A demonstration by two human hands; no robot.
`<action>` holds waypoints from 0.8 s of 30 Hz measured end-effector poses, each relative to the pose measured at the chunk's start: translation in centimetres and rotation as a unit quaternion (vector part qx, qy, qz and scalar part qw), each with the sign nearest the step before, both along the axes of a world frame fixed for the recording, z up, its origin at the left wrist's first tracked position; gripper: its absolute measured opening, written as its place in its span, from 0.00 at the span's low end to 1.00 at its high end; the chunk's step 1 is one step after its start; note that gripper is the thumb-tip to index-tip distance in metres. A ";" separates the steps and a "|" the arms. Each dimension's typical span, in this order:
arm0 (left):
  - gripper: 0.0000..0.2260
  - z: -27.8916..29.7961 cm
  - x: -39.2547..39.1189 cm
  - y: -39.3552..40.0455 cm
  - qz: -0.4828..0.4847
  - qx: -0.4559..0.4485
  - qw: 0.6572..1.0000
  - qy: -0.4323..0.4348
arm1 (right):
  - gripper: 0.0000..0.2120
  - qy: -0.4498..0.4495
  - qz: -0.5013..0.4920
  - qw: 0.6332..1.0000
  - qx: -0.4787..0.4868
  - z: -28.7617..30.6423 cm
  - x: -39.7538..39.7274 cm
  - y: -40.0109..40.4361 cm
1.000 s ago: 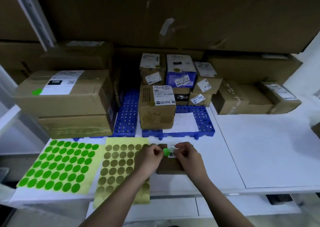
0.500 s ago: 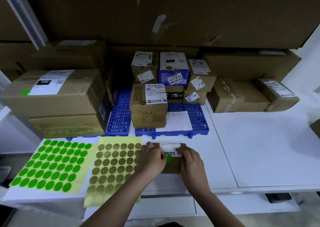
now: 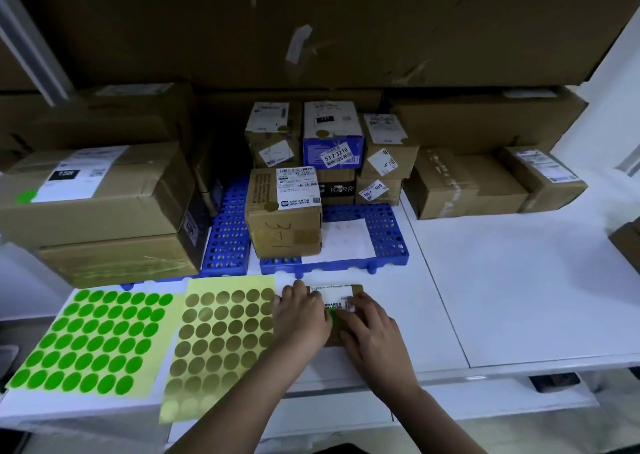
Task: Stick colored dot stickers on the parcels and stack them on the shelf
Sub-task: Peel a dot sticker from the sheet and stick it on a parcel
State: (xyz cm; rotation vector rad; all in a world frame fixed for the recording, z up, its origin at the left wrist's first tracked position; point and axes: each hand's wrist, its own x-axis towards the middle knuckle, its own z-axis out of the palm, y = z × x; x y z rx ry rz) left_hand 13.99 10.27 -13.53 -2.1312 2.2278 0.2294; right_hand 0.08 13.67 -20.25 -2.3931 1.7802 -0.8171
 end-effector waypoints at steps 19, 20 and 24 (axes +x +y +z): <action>0.30 -4.1 2.0 0.7 0.076 -0.061 0.975 0.200 | 0.22 -0.120 -0.107 0.984 0.079 0.8 1.2 -1.9; 0.29 -4.4 2.0 0.8 0.077 -0.062 0.971 0.217 | 0.25 -0.132 -0.123 0.977 0.110 1.0 1.5 -2.2; 0.26 -5.0 1.9 0.9 0.071 -0.097 0.969 0.216 | 0.29 -0.110 -0.146 0.967 0.178 1.3 2.2 -2.9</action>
